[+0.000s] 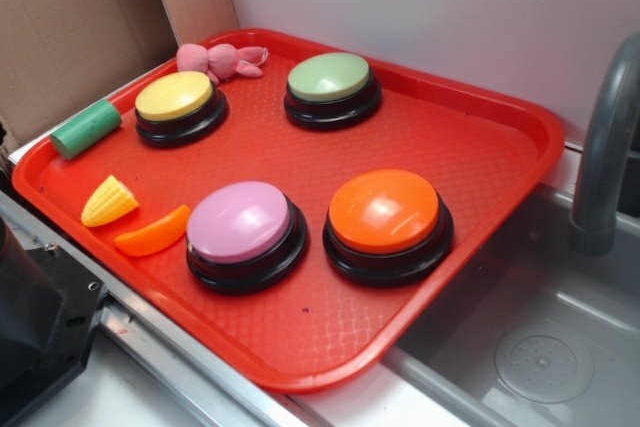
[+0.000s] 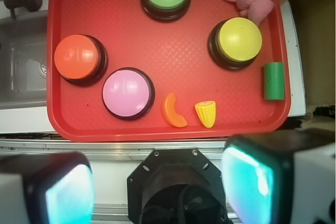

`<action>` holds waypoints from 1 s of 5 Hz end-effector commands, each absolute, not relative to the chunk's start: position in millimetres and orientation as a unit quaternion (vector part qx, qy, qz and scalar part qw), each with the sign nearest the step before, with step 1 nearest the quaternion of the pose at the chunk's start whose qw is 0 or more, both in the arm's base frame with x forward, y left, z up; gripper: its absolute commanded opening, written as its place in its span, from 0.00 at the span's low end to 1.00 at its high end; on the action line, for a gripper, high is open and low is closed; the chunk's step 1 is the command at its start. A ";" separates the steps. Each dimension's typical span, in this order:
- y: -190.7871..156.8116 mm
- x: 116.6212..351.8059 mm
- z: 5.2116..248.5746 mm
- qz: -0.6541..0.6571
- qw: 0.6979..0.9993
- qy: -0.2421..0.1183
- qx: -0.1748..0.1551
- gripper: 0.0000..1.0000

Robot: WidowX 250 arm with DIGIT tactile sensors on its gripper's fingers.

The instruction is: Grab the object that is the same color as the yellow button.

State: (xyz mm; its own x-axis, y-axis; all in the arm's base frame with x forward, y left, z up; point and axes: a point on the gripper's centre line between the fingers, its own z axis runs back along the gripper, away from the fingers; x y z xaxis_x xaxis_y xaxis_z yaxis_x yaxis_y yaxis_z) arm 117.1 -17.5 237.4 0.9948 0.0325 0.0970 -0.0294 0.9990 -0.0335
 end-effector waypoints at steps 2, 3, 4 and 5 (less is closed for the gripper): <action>-3.4 118.3 216.1 -0.002 0.998 -0.067 -0.003 1.00; 12.5 118.5 184.1 0.010 0.997 -0.076 -0.001 1.00; 29.9 123.5 138.3 0.007 0.996 -0.087 0.000 1.00; 40.6 129.3 102.7 0.007 0.996 -0.091 0.018 1.00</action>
State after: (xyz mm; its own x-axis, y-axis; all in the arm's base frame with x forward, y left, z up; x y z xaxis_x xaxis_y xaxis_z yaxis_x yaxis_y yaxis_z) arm 124.3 36.3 96.6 0.9865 0.0072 0.1638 -0.0114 0.9996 0.0245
